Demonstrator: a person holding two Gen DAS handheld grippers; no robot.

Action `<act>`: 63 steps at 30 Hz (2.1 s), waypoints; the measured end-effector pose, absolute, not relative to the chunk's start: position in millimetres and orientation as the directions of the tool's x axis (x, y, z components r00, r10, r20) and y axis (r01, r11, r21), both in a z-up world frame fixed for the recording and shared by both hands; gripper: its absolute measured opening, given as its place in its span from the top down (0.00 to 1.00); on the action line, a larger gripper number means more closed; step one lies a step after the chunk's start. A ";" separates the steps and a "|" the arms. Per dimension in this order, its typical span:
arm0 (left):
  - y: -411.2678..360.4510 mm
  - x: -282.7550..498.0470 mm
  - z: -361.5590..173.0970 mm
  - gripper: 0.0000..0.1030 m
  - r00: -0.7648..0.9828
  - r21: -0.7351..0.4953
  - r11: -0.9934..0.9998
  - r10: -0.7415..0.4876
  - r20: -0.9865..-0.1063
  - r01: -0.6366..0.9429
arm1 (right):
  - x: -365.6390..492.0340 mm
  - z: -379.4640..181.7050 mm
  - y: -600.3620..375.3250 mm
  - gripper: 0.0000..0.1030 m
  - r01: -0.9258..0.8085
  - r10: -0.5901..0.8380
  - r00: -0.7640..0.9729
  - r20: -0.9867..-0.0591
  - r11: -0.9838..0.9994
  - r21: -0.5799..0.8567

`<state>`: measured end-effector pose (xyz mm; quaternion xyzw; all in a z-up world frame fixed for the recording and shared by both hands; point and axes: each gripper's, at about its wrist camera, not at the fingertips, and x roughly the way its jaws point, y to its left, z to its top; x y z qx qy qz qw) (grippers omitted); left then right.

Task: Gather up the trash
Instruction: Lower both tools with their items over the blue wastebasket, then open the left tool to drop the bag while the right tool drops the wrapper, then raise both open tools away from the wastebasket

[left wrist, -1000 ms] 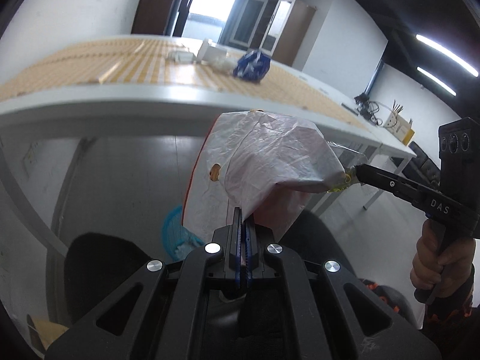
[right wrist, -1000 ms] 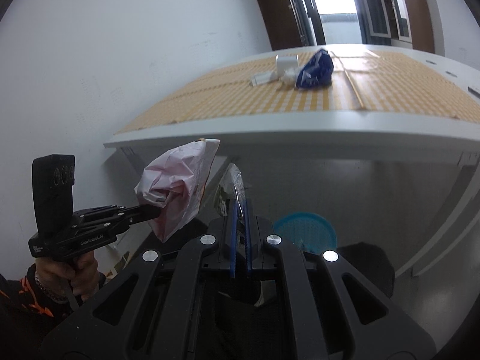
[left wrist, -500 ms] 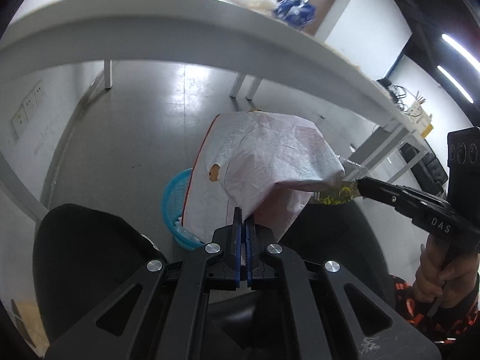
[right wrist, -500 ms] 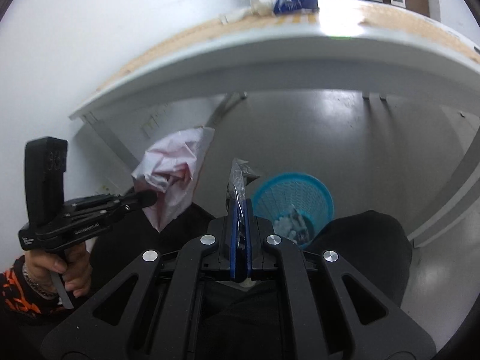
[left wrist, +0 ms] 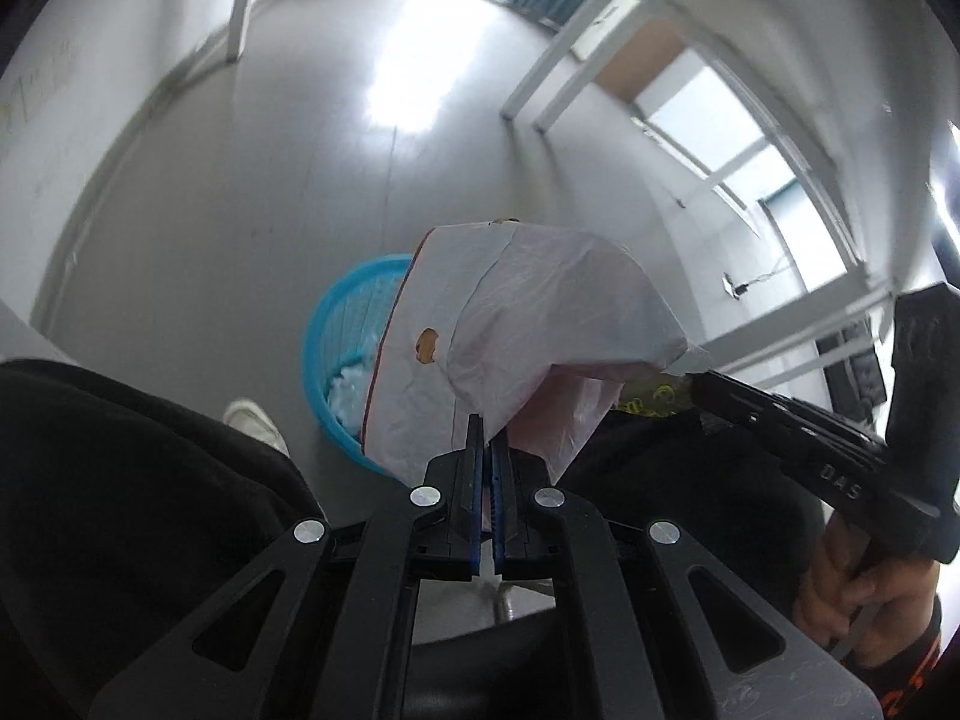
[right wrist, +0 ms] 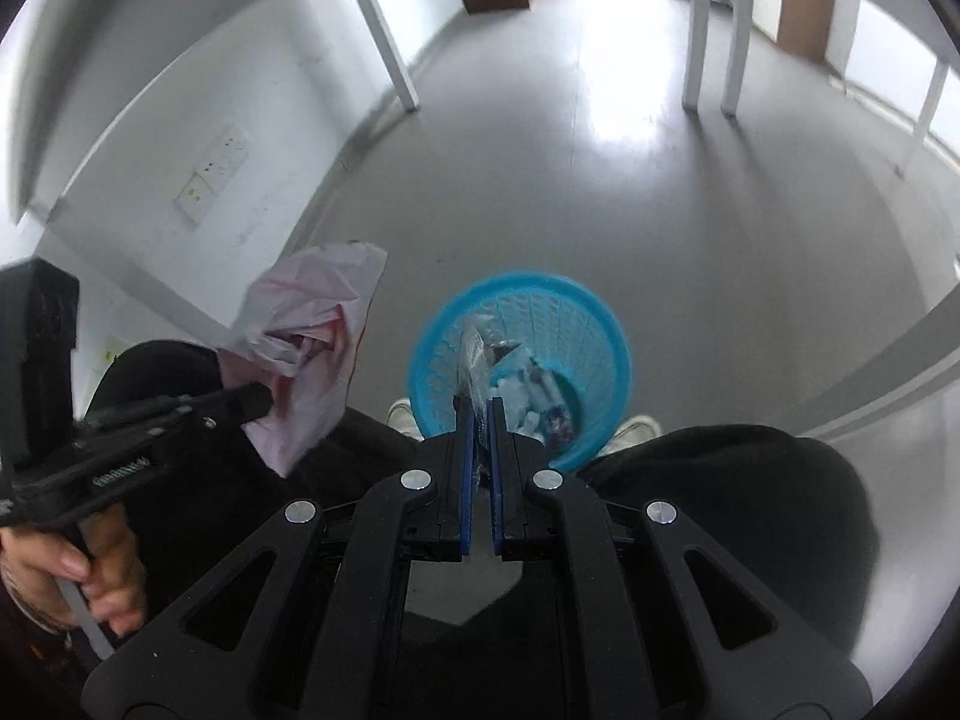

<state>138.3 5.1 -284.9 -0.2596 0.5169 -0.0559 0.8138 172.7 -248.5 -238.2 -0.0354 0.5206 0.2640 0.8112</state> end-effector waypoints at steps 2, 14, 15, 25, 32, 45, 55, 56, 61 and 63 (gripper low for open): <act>9.9 146.5 -295.4 0.99 0.440 -0.500 0.838 -0.373 -0.817 -0.220 | 183.0 -250.3 -247.9 0.96 -0.444 0.383 0.302 -0.873 0.867 0.227; 6.4 210.0 -343.6 0.99 0.357 -0.449 0.844 -0.338 -0.871 -0.295 | 235.1 -302.5 -224.0 0.96 -0.385 0.279 0.237 -0.931 0.907 0.174; 6.7 214.8 -348.4 0.99 0.346 -0.441 0.846 -0.334 -0.877 -0.300 | 239.1 -306.8 -220.3 0.96 -0.383 0.270 0.233 -0.934 0.909 0.168; 8.6 249.8 -389.7 0.99 0.248 -0.376 0.864 -0.304 -0.920 -0.335 | 279.5 -360.7 -192.1 0.96 -0.375 0.200 0.148 -0.969 0.918 0.132; 6.8 267.2 -421.1 0.99 0.187 -0.360 0.863 -0.312 -0.931 -0.353 | 303.4 -397.5 -186.5 0.96 -0.326 0.174 0.062 -0.983 0.934 0.145; 12.6 275.7 -415.8 0.61 0.260 -0.399 0.843 -0.320 -0.911 -0.361 | 314.5 -416.4 -183.5 0.55 -0.289 0.147 0.032 -0.989 0.948 0.131; 24.2 264.7 -397.0 0.66 0.279 -0.356 0.848 -0.259 -0.925 -0.392 | 308.2 -405.3 -183.8 0.55 -0.314 0.164 0.066 -0.984 0.940 0.136; 24.1 263.3 -393.7 0.66 0.280 -0.350 0.852 -0.252 -0.926 -0.389 | 306.6 -402.2 -183.8 0.55 -0.316 0.167 0.072 -0.983 0.939 0.136; 16.6 251.6 -373.7 0.63 0.261 -0.222 0.908 -0.131 -0.956 -0.355 | 293.5 -378.5 -188.3 0.52 -0.333 0.195 0.120 -0.973 0.932 0.145; 12.4 245.8 -365.4 0.63 0.255 -0.157 0.929 -0.071 -0.964 -0.336 | 287.1 -364.2 -194.3 0.48 -0.325 0.223 0.145 -0.964 0.931 0.167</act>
